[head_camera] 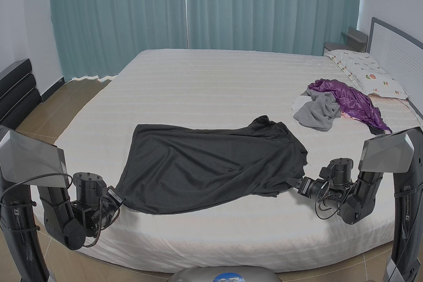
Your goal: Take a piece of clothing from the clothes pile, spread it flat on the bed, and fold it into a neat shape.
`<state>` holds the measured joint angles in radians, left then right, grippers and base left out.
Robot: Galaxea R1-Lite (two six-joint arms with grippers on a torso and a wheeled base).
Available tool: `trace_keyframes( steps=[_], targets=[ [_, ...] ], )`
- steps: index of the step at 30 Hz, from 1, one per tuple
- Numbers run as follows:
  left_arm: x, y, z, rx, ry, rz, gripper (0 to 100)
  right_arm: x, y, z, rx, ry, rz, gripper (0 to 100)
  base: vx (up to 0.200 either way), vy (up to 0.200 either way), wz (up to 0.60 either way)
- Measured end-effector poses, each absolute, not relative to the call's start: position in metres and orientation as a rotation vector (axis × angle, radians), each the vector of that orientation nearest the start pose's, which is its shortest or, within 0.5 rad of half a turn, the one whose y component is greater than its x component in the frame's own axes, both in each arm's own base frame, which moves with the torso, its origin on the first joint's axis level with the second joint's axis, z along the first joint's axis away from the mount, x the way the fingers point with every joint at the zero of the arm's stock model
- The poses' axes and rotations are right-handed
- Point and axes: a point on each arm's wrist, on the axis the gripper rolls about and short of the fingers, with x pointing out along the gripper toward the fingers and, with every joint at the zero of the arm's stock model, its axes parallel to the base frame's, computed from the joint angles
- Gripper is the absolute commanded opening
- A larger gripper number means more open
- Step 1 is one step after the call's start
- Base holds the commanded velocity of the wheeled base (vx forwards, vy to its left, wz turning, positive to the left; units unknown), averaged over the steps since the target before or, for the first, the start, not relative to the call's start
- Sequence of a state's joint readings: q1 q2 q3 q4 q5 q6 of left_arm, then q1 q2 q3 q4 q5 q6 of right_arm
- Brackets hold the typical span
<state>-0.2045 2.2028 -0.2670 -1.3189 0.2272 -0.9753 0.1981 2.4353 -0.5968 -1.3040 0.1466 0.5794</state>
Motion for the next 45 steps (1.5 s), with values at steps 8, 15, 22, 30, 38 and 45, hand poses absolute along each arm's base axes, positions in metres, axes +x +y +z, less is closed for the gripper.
trace_keyframes(
  steps=[8,15,22,30,38,45],
  targets=[
    [0.264,-0.05,-0.007,-0.813,0.538,0.311,0,0.343,0.069,-0.051,0.522,0.594,0.14,0,0.0,0.0,0.0],
    [0.264,-0.05,-0.007,-0.813,0.537,0.31,0,0.33,0.066,-0.044,0.529,0.613,0.134,0,0.0,0.0,0.0],
    [0.263,-0.05,-0.006,-0.806,0.534,0.308,0,0.3,0.06,-0.025,0.539,0.631,0.139,0,0.0,0.0,0.0],
    [0.26,-0.049,0.001,-0.788,0.523,0.295,0,0.261,0.053,0.002,0.571,0.662,0.187,0,0.0,0.0,0.0],
    [0.249,-0.047,0.014,-0.722,0.51,0.263,0,0.218,0.044,0.026,0.63,0.672,0.2,0,0.0,0.0,0.0],
    [0.242,-0.046,0.019,-0.695,0.511,0.251,0,0.199,0.038,0.035,0.645,0.708,0.181,0,0.0,0.0,0.0]
  ],
)
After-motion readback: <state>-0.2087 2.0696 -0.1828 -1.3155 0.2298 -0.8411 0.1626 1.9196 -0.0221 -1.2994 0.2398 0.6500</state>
